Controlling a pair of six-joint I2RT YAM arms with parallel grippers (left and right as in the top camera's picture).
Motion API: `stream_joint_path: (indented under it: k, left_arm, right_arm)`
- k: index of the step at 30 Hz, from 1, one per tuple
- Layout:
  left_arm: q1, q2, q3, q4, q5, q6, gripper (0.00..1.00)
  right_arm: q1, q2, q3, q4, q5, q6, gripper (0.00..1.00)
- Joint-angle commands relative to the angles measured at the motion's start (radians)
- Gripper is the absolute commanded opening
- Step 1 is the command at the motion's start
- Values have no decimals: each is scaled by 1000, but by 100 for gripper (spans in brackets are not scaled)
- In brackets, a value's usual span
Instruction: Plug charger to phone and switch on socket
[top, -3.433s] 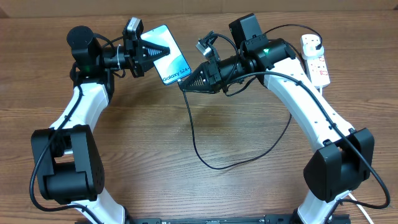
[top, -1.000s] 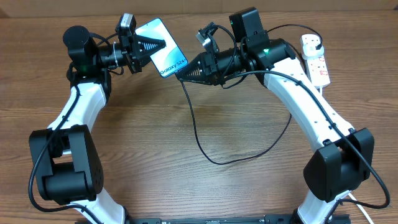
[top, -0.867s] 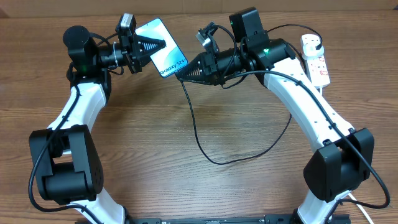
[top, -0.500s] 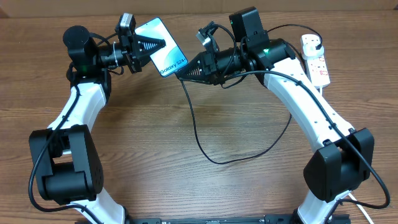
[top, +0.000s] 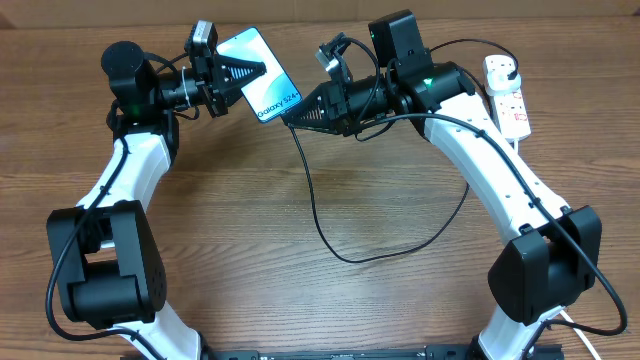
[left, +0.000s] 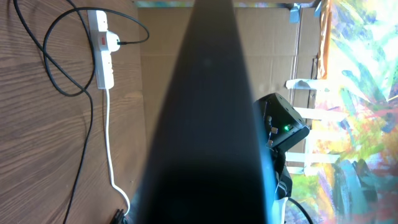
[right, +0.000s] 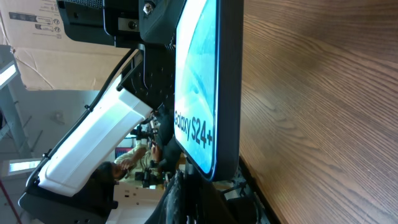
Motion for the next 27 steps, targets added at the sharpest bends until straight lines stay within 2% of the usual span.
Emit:
stream_joint_path:
  k: [1, 20, 23, 27]
  left_arm:
    - [-53, -2, 6, 12, 132, 27, 4]
    - [-58, -2, 6, 12, 132, 27, 4]
    - [-51, -2, 6, 11, 132, 27, 4]
    - [-37, -2, 6, 11, 131, 27, 4]
  right_arm:
    - [6, -33, 33, 35, 54, 4, 4]
    - [6, -33, 33, 40, 87, 26, 4]
    - [6, -33, 33, 7, 87, 26, 6]
    - [6, -33, 33, -18, 83, 21, 17]
